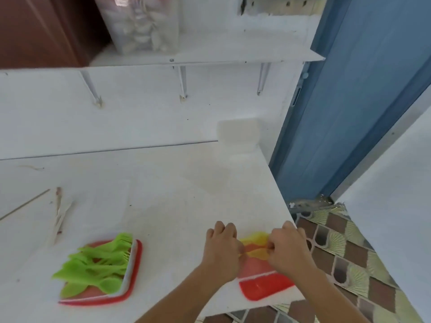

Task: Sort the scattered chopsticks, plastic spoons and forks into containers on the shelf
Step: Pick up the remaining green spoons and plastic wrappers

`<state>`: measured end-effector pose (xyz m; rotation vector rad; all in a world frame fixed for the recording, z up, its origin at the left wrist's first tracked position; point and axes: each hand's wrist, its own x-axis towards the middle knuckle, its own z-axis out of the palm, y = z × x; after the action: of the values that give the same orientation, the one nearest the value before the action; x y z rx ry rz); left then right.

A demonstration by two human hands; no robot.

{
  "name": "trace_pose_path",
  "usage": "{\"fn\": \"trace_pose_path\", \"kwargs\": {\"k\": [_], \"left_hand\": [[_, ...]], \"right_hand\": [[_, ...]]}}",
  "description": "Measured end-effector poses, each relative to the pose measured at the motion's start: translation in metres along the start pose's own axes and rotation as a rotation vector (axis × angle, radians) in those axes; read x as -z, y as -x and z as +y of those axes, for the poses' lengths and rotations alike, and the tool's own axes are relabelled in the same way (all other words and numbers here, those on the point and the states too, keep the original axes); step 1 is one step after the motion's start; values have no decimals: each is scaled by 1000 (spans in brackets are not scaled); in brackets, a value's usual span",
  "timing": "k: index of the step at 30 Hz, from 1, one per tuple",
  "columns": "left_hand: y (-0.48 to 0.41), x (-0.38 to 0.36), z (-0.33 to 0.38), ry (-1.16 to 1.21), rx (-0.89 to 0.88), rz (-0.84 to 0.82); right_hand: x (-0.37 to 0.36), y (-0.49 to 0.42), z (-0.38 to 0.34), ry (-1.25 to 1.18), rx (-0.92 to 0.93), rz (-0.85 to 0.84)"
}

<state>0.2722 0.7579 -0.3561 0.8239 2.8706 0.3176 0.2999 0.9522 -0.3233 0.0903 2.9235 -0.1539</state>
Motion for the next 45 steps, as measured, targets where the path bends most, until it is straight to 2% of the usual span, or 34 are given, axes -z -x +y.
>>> {"fn": "trace_pose_path", "kwargs": {"k": [3, 10, 11, 14, 18, 21, 24, 26, 28, 31, 35, 38, 41, 43, 45], "left_hand": [[0, -11, 6, -75, 104, 66], [12, 12, 4, 135, 139, 101], [19, 18, -3, 195, 134, 154], [53, 43, -35, 351, 189, 339], [122, 76, -114, 448, 419, 488], [182, 92, -193, 466, 703, 484], [224, 107, -261, 549, 850, 525], [232, 113, -311, 582, 892, 539], [225, 115, -361, 591, 882, 497], [189, 114, -418, 617, 764, 303], [130, 108, -434, 662, 605, -16], [103, 102, -428, 666, 570, -155], [98, 93, -425, 750, 567, -158], [106, 94, -428, 832, 542, -77], [126, 98, -438, 837, 566, 83]], "right_hand": [[-1, 0, -11, 74, -44, -49], [20, 0, -14, 57, -73, -62], [26, -3, -15, -5, -68, -22], [38, -15, -39, -403, -21, 95], [38, -32, -130, -653, 160, 92], [30, -51, -219, -790, 254, -2], [14, -88, -292, -891, 147, -211], [-1, -117, -336, -866, 55, -283], [-12, -143, -376, -800, 0, -292], [-20, -167, -421, -849, -186, -307], [-36, -198, -447, -877, -397, -263], [-38, -205, -462, -971, -552, -251], [-43, -216, -466, -1008, -640, -226], [-41, -218, -470, -1044, -677, -145], [-39, -219, -472, -1064, -682, -72]]}}
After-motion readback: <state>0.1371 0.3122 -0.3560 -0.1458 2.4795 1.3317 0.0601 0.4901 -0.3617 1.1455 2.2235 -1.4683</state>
